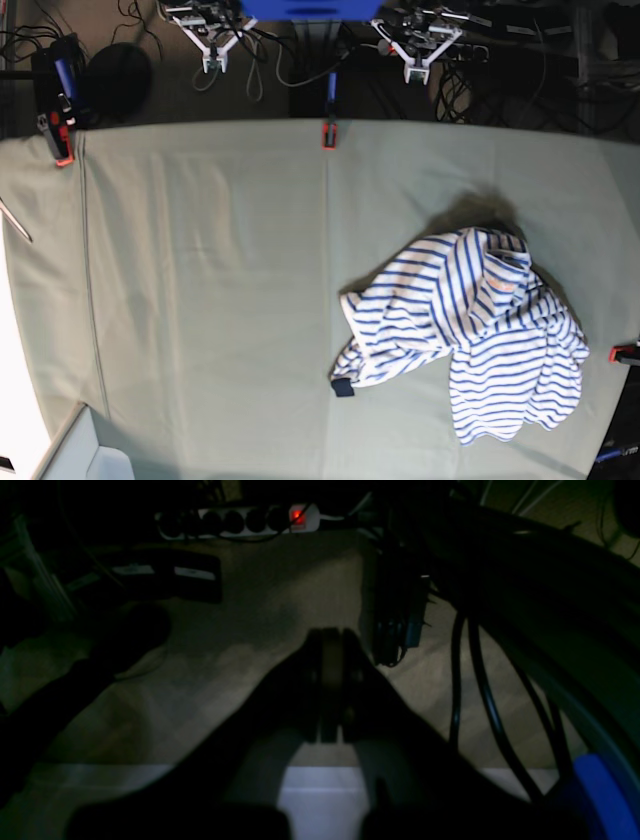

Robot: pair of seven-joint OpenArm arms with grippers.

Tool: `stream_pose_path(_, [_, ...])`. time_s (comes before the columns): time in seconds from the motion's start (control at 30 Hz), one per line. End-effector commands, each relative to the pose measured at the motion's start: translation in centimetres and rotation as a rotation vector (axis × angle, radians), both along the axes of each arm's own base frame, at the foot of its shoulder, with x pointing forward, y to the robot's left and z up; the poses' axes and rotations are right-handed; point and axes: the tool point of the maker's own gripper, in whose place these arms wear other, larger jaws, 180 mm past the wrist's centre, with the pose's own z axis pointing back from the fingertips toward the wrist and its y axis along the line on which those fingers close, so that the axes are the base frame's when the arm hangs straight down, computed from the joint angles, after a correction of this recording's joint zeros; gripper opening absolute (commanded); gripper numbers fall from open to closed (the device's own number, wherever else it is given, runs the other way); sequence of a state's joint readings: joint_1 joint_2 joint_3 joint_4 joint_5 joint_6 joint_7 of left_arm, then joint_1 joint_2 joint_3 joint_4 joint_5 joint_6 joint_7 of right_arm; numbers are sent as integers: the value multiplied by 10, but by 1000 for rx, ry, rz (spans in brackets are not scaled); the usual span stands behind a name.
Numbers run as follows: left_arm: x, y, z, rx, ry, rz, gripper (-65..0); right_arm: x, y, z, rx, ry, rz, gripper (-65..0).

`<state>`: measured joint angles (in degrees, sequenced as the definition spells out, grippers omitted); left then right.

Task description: Layout the t-shirt on the table in an organized manner, then fold the t-shirt properly

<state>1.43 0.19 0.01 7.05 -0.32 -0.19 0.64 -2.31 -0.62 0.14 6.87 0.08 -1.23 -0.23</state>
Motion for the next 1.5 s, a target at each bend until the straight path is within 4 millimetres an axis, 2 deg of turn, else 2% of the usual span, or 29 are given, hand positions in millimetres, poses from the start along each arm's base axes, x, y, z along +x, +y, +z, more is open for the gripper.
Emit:
stream_pose_path(0.0, [10,-3,1,0,-26,3,-650,-1,2,0,23,-1,-2,-650])
stream_pose_path(0.1, [17,-4,3,-2,-48,3,-650,-2,2,0,23,3,-2,-650])
stream_pose_path(1.2, [17,2,3,7,-48,3,-650,-1,3,0,25,-1,1,-650])
stream_pose_path(1.47, [11,2,2,7,-40,1,-650,-4,3,0,25,3,1,-650])
